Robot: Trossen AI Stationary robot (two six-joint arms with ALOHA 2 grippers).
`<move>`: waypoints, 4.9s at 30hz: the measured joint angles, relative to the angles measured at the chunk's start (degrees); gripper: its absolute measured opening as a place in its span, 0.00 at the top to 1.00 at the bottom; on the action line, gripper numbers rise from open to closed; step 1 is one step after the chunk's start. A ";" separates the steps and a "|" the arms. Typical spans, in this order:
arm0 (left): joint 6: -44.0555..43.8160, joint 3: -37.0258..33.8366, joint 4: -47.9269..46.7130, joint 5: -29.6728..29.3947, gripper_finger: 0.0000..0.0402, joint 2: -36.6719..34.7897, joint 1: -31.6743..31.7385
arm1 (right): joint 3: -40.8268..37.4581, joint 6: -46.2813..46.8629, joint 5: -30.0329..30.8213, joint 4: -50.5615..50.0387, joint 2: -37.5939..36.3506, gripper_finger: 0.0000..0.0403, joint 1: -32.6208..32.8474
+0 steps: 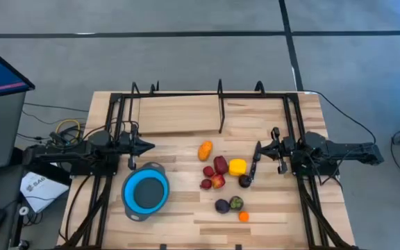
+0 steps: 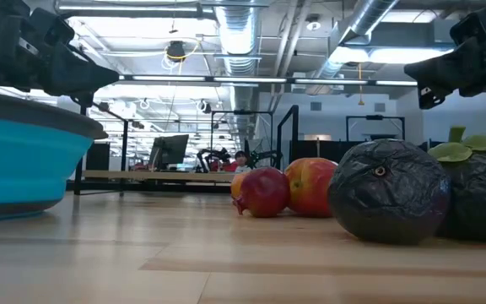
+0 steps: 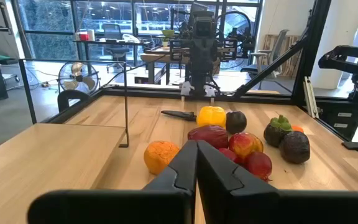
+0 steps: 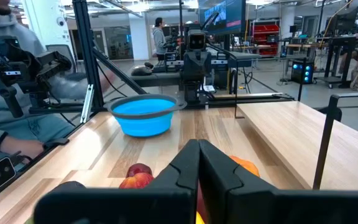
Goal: Pick & Place Fruit
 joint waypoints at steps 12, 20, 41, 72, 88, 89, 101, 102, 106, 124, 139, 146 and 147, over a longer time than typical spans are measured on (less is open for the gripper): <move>0.00 0.00 0.00 0.00 0.99 0.00 0.02 | 0.00 0.00 0.00 0.01 -0.01 1.00 -0.01; -0.02 0.00 0.40 0.00 0.99 0.03 0.00 | 0.00 0.01 0.01 0.00 0.00 1.00 -0.01; -13.54 0.00 7.64 -1.05 0.99 0.05 0.00 | 0.01 0.00 0.01 0.00 -0.01 1.00 -0.02; -25.56 48.84 -45.98 -21.68 0.75 53.63 -32.98 | 0.01 0.02 0.01 0.00 -0.01 1.00 0.00; -75.68 40.48 -71.90 -9.19 0.31 53.40 -33.51 | 0.00 0.01 0.01 0.00 -0.01 1.00 -0.02; -76.41 39.62 -71.57 -8.69 0.31 53.38 -33.31 | 0.00 0.02 0.01 0.00 0.00 1.00 0.00; -77.43 34.51 -58.11 -6.23 0.69 53.36 -31.13 | -0.01 0.02 0.01 0.00 -0.01 1.00 -0.02; -77.44 34.51 -57.56 -6.18 0.74 53.36 -30.72 | -0.01 0.00 0.01 0.00 -0.01 1.00 -0.01; -76.49 34.51 -52.88 -4.78 0.96 53.29 -28.20 | 0.01 0.01 0.01 0.00 -0.01 1.00 -0.02; -29.92 48.93 -27.34 4.66 0.98 54.40 17.47 | -0.01 0.01 0.01 0.00 -0.01 1.00 -0.02; -14.01 65.10 -47.58 3.04 0.96 72.00 39.32 | -0.01 0.00 0.01 0.00 -0.01 1.00 -0.02; -13.92 65.13 -48.40 3.04 0.95 72.96 42.01 | -0.01 0.01 0.01 0.00 -0.01 1.00 -0.02; -13.92 65.13 -48.43 3.04 0.95 72.96 42.33 | 0.00 0.02 0.01 0.00 -0.01 1.00 -0.02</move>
